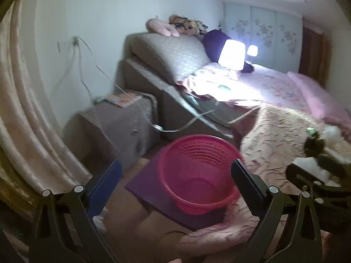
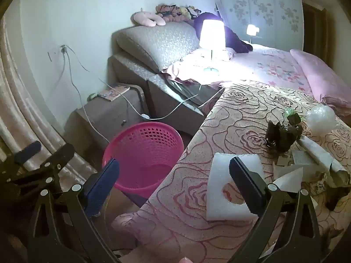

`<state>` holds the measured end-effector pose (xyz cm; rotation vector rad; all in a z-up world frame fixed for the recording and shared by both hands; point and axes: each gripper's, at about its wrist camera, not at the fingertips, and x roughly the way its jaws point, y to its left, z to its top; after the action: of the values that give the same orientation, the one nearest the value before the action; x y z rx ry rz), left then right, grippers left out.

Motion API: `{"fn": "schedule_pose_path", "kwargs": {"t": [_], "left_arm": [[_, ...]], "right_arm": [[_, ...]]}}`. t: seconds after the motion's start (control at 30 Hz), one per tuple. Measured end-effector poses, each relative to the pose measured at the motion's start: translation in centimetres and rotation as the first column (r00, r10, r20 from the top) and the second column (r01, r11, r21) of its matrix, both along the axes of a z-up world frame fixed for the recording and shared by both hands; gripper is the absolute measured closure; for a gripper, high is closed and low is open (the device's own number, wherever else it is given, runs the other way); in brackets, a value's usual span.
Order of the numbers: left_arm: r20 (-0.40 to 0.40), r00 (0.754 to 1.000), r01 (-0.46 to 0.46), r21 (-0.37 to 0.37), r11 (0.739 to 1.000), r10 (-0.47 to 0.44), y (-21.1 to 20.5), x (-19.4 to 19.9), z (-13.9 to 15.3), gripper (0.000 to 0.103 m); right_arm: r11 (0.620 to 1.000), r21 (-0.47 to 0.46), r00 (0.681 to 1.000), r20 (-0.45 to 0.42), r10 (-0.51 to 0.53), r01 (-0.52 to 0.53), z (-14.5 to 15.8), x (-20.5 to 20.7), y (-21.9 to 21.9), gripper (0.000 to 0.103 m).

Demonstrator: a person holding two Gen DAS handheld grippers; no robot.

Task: Collect trash

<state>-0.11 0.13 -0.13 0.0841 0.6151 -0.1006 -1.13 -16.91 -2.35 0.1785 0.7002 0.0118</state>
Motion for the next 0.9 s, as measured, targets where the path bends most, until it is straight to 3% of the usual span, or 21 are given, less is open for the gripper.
{"fn": "schedule_pose_path", "kwargs": {"t": [0.07, 0.13, 0.17, 0.9], "left_arm": [[-0.017, 1.000, -0.004, -0.066, 0.998, 0.003, 0.6, 0.1, -0.1, 0.007], [-0.029, 1.000, -0.007, -0.049, 0.999, 0.006, 0.1, 0.2, 0.0, 0.007], [-0.032, 0.999, -0.001, -0.079, 0.997, -0.002, 0.8, 0.2, 0.2, 0.007], [-0.027, 0.998, -0.054, -0.051, 0.997, 0.053, 1.5, 0.1, -0.4, 0.007]], "right_arm": [[1.000, -0.010, 1.000, 0.006, 0.000, 0.000, 0.0, -0.1, -0.1, 0.006], [1.000, -0.017, 1.000, 0.000, -0.002, 0.002, -0.1, -0.1, -0.2, 0.006], [1.000, -0.020, 1.000, -0.004, -0.003, 0.002, -0.2, -0.1, -0.3, 0.006], [1.000, 0.013, 0.999, -0.035, -0.027, 0.028, -0.4, -0.3, -0.5, 0.006]]}}
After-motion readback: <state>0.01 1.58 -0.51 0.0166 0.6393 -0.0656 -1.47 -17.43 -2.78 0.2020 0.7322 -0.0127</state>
